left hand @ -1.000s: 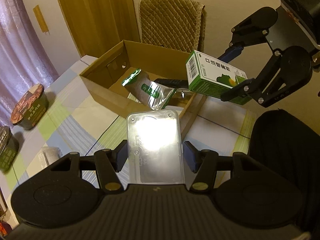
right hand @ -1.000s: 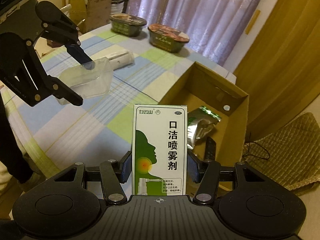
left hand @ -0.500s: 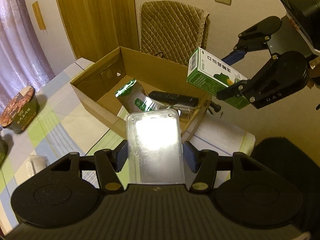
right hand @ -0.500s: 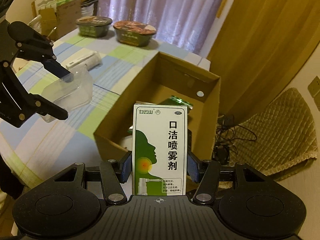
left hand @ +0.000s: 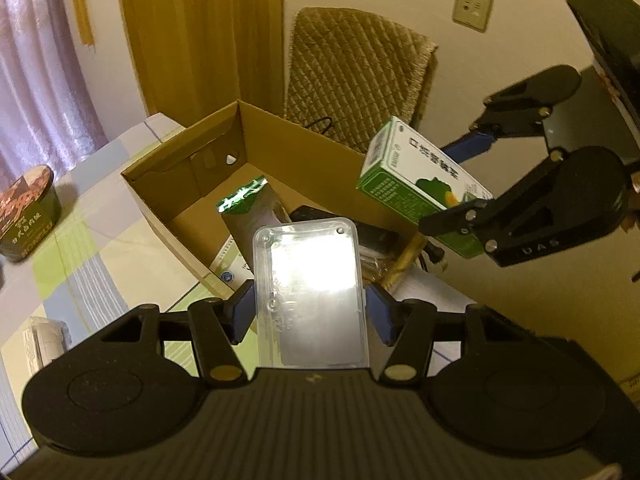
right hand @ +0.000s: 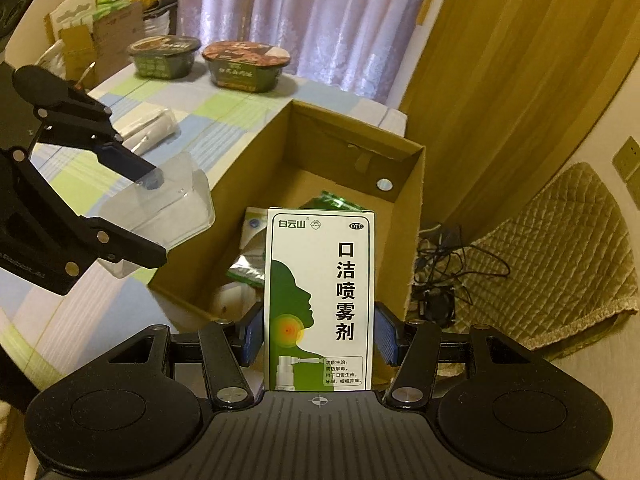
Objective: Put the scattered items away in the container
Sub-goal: 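Carry the clear tray and spray box over the cardboard box, then lower both held items into the cardboard box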
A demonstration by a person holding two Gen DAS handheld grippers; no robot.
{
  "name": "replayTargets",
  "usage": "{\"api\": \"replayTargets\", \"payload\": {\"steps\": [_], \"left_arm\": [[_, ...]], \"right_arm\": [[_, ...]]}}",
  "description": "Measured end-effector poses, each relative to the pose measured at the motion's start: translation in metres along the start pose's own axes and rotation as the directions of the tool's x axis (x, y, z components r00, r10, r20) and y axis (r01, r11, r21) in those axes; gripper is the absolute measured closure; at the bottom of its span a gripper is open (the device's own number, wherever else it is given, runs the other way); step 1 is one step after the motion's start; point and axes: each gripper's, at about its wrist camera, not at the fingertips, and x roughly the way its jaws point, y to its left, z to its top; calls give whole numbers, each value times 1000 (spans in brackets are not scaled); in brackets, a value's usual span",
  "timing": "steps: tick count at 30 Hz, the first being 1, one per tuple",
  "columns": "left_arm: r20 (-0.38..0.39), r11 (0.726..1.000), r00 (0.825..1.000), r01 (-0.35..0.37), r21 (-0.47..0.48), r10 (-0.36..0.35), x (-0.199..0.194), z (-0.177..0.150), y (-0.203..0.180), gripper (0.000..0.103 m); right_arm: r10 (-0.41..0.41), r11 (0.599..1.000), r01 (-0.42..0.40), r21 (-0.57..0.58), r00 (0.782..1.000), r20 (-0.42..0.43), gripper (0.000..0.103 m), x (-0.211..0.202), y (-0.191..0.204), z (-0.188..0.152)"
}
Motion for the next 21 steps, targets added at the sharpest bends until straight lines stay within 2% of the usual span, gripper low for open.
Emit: {"api": "replayTargets", "payload": {"steps": [5, 21], "left_arm": [[7, 998, 1000, 7, -55, -7, 9, 9, 6, 49], [-6, 992, 1000, 26, -124, -27, 41, 19, 10, 49]], "right_arm": [[-3, 999, 3, 39, 1000, -2, 45, 6, -8, 3], [-9, 996, 9, 94, 1000, -4, 45, 30, -22, 7]]}}
